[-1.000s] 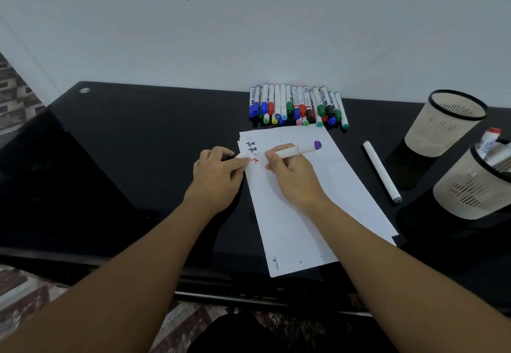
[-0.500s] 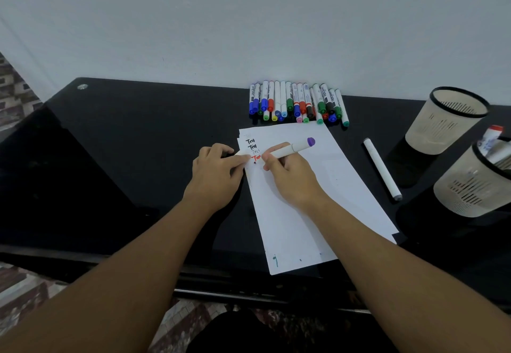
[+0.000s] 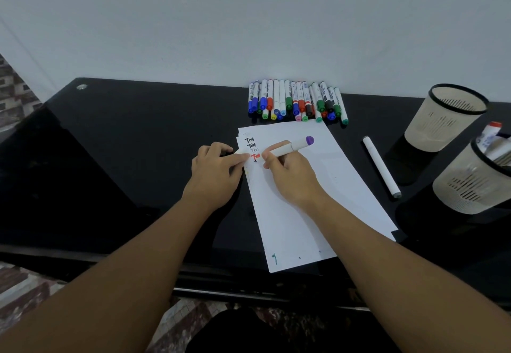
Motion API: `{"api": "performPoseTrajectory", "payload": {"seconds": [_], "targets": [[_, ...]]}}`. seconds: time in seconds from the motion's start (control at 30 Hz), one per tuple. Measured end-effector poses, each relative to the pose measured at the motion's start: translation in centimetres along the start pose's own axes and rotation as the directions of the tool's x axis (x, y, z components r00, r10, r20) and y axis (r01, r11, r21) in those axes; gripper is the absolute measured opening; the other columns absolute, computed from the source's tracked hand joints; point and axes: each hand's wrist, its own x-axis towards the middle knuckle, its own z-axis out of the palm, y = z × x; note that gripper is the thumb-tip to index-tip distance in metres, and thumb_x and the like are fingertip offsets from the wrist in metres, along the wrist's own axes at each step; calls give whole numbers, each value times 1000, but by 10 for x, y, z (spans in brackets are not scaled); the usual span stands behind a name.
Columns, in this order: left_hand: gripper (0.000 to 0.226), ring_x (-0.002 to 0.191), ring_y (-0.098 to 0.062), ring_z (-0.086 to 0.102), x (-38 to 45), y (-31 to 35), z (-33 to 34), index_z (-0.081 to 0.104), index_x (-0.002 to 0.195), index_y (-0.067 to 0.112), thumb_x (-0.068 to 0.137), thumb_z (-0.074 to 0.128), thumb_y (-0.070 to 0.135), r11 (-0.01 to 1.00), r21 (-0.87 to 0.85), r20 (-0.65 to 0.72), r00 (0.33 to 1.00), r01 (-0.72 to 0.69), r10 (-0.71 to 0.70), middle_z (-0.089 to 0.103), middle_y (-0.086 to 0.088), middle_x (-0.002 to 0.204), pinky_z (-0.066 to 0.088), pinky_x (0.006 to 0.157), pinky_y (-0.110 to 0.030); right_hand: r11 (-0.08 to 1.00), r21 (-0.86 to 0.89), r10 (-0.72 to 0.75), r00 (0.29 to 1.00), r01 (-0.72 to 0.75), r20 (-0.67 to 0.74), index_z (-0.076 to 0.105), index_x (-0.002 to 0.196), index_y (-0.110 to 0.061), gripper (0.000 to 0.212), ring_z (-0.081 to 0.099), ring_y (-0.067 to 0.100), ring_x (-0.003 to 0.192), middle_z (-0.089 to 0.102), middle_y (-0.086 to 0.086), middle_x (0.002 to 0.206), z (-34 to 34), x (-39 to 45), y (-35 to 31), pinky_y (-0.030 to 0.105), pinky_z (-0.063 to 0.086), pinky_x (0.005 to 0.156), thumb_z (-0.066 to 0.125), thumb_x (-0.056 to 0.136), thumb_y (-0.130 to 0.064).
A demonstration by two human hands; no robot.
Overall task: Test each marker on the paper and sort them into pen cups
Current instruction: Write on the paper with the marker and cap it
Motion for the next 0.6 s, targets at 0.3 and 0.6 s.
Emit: {"api": "performPoseTrajectory", "payload": {"seconds": [0.3,0.6], "targets": [[28,121,-20,40,-1,0,1,69,127,40,103,54,36,1000,-6,-4,1000,3,-3,53,4,128,36,105,-43,997,81,17,999,-14,-42,60,105,-24,18,66,13,95,68,-4,95,-2,-4,0,42,56,94,50,107,-39],[29,121,-21,41,0,0,1,69,127,39,103,55,34,1000,-8,-2,1000,-1,1,53,4,127,37,105,-44,1000,4,22,999,-22,-40,60,105,-18,25,66,16,92,69,0,94,-2,-3,0,44,56,90,48,108,-40]]}}
